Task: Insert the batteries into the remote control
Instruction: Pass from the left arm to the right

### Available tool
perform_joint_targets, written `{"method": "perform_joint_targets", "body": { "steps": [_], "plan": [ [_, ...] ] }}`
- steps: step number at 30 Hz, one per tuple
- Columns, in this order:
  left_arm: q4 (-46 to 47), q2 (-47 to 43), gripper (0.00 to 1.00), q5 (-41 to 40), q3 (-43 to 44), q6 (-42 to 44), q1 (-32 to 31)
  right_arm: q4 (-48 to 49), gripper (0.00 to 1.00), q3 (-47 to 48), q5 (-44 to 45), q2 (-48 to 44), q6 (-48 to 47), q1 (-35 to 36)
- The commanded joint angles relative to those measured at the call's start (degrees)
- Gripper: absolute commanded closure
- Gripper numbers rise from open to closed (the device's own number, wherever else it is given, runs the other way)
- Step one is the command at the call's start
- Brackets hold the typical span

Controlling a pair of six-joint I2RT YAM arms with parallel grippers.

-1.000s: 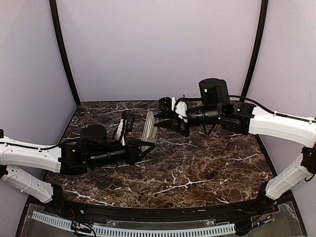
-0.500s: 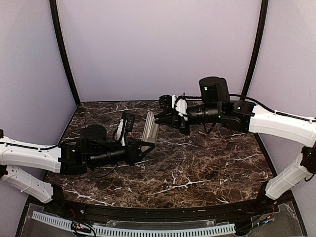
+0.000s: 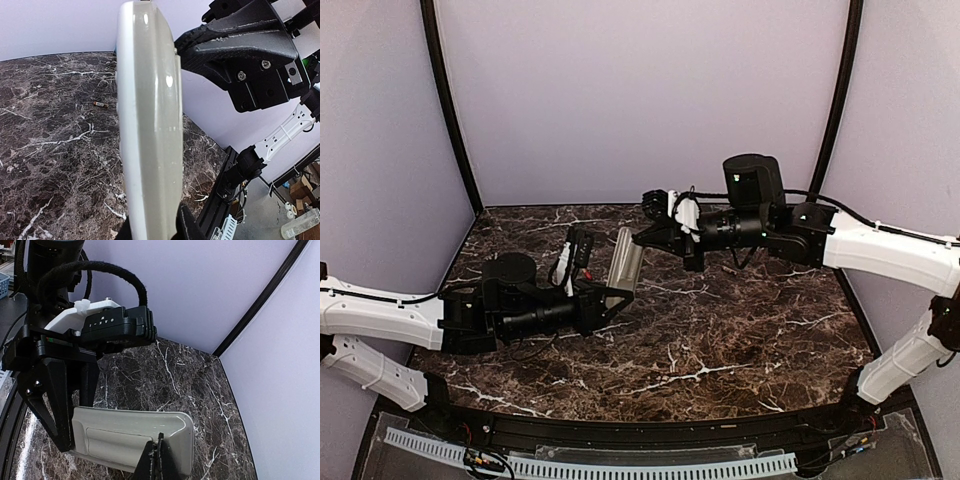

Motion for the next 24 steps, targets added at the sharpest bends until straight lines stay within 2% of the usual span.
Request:
{"method": "perform_joint_targets", "body": {
  "steps": [1,20,24],
  "plan": [
    [4.47,-1.48,1.0,-1.1,0.07,0.77,0.04,-3.31,1.0,0.5,-2.67,1.42,0.67,0.67],
    [3.83,-2.99,1.0,-4.86,-1.06,1.4,0.04,-6.01,1.0,0.08,-5.45,1.24,1.63,0.67],
    [3.4,-2.92,1.0,-5.01,-0.91,1.93,0.04,-6.44,0.95,-0.07,-5.66,1.21,1.93,0.67]
  ]
}}
